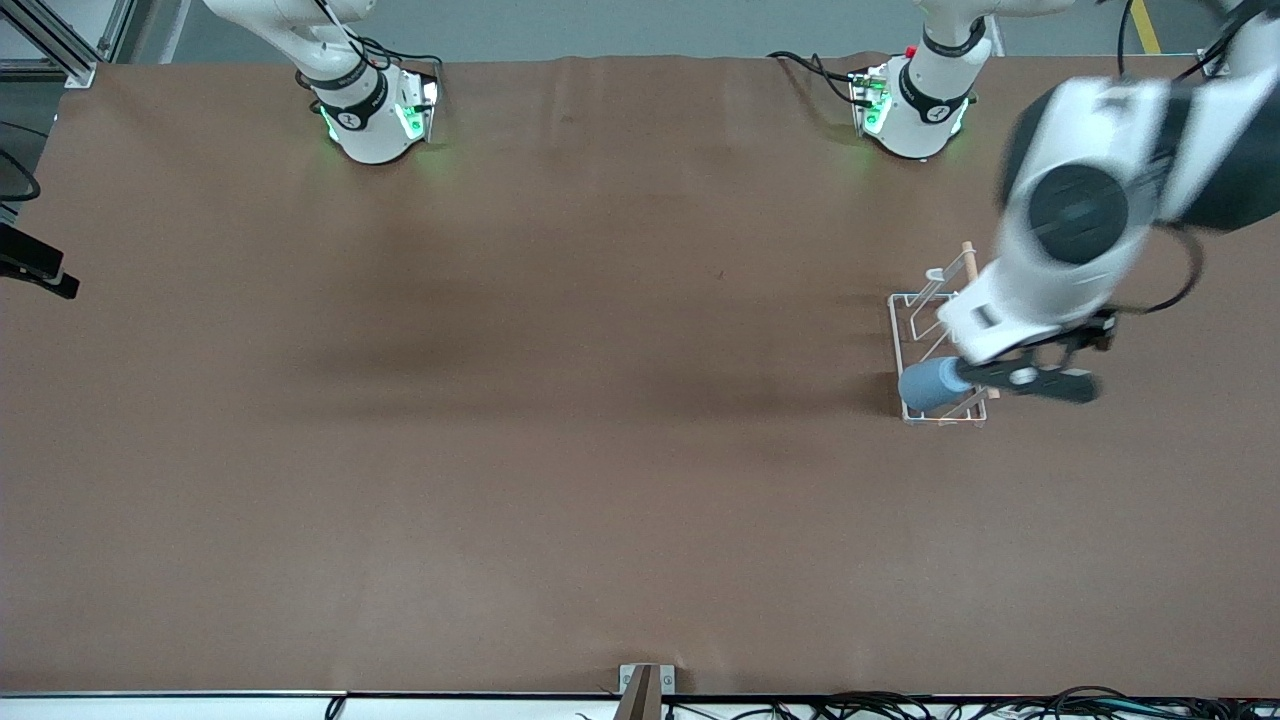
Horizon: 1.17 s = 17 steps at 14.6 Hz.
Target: Hang cup on cup holder
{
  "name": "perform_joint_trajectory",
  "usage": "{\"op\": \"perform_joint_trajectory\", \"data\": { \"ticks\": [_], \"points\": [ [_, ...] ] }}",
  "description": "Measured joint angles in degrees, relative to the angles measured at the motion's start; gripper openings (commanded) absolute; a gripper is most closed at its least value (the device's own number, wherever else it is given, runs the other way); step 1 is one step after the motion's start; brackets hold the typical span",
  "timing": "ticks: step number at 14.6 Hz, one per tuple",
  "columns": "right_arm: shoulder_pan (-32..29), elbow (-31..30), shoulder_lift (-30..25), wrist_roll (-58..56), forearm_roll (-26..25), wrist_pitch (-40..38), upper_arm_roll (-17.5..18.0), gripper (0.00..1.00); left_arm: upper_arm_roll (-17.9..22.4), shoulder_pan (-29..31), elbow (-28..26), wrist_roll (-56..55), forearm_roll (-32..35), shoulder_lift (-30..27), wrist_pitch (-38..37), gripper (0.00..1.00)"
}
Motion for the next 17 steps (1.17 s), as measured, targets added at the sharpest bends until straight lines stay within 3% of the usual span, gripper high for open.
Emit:
{"op": "perform_joint_trajectory", "data": {
  "ticks": [3,7,10,14,17],
  "points": [
    [0.05,0.03,0.00,0.54,-1.10,-0.03,2.15,1.00,7.05,0.70,-1.49,1.18,-10.93,-5.76,0.99,1.00],
    [-3.55,-0.14,-0.06,0.74,-0.78,0.00,5.12,1.00,8.50,0.69,-5.28,0.27,-16.52,-13.38,1.32,1.00],
    [-3.87,-0.88,-0.52,1.13,-0.44,0.29,5.18,1.00,9.77,0.67,-4.81,-3.28,-17.43,-15.74,1.94,1.00],
    [-3.75,-1.54,-1.14,3.30,-0.34,0.28,5.62,1.00,9.81,0.67,1.41,-3.91,-14.71,-13.96,-2.08,1.00],
    [-3.74,-1.65,-1.30,3.34,-0.34,0.26,5.64,1.00,9.08,0.65,3.03,-3.13,-13.80,-13.24,-4.73,1.00]
  ]
}}
